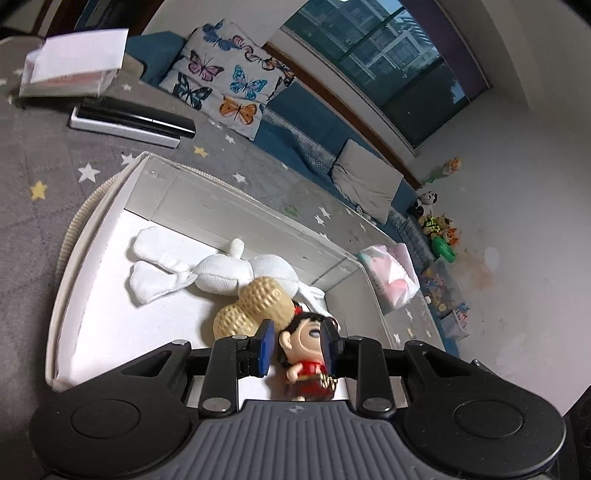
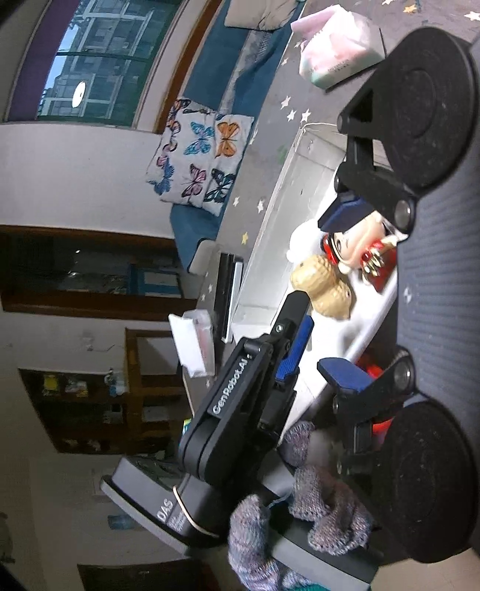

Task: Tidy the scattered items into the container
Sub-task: 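Lower the peanut toy into the box and open the right gripper, then move the right gripper down to the green alien toy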

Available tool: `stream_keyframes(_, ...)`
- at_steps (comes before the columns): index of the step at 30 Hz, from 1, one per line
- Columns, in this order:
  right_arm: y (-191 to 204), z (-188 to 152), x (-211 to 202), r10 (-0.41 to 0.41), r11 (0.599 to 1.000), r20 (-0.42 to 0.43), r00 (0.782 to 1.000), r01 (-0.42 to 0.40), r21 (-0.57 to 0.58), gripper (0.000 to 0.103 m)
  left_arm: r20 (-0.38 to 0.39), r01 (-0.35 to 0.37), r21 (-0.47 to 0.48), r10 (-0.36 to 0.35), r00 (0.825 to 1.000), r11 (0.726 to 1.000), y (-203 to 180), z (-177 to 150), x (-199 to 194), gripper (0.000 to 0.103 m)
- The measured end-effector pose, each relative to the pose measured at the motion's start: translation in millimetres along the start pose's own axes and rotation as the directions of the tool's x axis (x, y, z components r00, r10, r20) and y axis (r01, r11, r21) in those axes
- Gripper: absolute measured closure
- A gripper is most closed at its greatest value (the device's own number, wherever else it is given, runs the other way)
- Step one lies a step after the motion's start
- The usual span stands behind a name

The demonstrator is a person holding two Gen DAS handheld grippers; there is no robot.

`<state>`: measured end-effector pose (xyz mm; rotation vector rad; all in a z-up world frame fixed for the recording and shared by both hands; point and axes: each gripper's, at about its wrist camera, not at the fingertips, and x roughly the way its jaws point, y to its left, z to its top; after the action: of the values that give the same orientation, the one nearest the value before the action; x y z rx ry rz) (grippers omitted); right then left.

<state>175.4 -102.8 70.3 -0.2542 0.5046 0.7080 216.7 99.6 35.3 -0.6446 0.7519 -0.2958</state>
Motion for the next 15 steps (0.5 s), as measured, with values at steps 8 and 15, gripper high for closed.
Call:
stream_keyframes(8, 20.0, -19.9, -25.5, 0.013, 1.000, 0.025, 1.000, -0.012, -0.022, 0.013, 0.016, -0.017, 0.060, 0.017, 1.000, 0.998, -15.4, -25.7, -29.9, 0.073)
stream_keyframes(15, 29.9, -37.3, -34.8, 0.028, 0.999, 0.024, 0.999, -0.027, -0.042, 0.001, 0.049, -0.033, 0.100, 0.028, 0.998, 0.994, -22.9, -47.7, -55.8, 0.073)
